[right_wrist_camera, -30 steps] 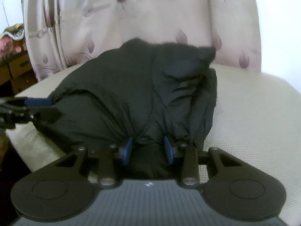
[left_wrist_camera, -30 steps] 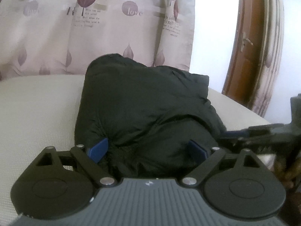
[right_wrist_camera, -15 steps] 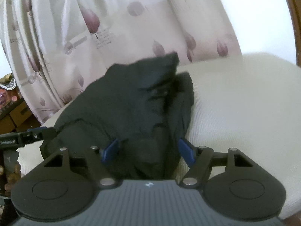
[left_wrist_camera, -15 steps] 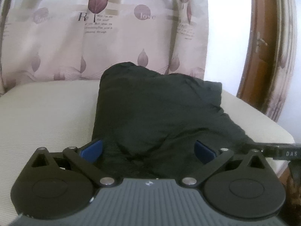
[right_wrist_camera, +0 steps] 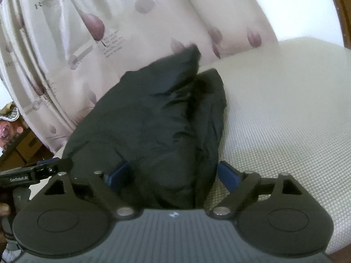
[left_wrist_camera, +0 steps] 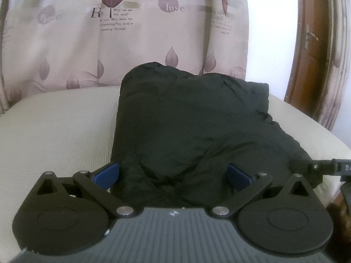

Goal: Fold large clothes

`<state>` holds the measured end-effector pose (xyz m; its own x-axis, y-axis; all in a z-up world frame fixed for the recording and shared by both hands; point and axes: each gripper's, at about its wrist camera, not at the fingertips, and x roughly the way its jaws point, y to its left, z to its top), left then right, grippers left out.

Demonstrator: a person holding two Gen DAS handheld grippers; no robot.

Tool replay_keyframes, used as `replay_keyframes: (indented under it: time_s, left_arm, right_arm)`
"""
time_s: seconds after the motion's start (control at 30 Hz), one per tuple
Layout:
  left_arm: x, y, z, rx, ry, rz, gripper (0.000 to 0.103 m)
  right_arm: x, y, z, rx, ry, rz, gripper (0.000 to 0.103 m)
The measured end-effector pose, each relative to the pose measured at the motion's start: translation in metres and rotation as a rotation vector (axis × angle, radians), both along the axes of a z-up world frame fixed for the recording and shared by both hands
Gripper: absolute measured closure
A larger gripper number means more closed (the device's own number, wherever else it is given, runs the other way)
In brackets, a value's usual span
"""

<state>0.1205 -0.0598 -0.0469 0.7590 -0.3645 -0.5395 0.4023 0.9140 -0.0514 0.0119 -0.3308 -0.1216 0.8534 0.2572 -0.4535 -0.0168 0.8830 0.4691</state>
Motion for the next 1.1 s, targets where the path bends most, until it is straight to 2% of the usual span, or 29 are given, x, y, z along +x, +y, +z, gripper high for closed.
replay_keyframes:
  time_s: [0.03, 0.1, 0.67, 0.93, 1.1]
  left_arm:
    - [0.001, 0.000, 0.000, 0.003, 0.002, 0.000, 0.000]
    - [0.003, -0.001, 0.000, 0.010, 0.009, -0.003, 0.000]
    - [0.031, -0.003, 0.000, 0.060, 0.052, -0.052, 0.000]
    - [0.049, -0.001, -0.007, 0.042, 0.032, -0.135, 0.000]
    - [0.051, -0.003, -0.009, 0.029, 0.035, -0.133, 0.000]
  right_arm:
    - [0.003, -0.001, -0.002, 0.023, 0.013, 0.009, 0.006]
    - [0.008, -0.003, -0.006, 0.058, 0.042, 0.018, 0.003]
    - [0.036, -0.011, -0.010, 0.137, 0.052, 0.077, 0.003]
    - [0.050, -0.010, -0.012, 0.142, 0.051, 0.114, 0.000]
    - [0.048, -0.009, -0.013, 0.133, 0.044, 0.117, 0.000]
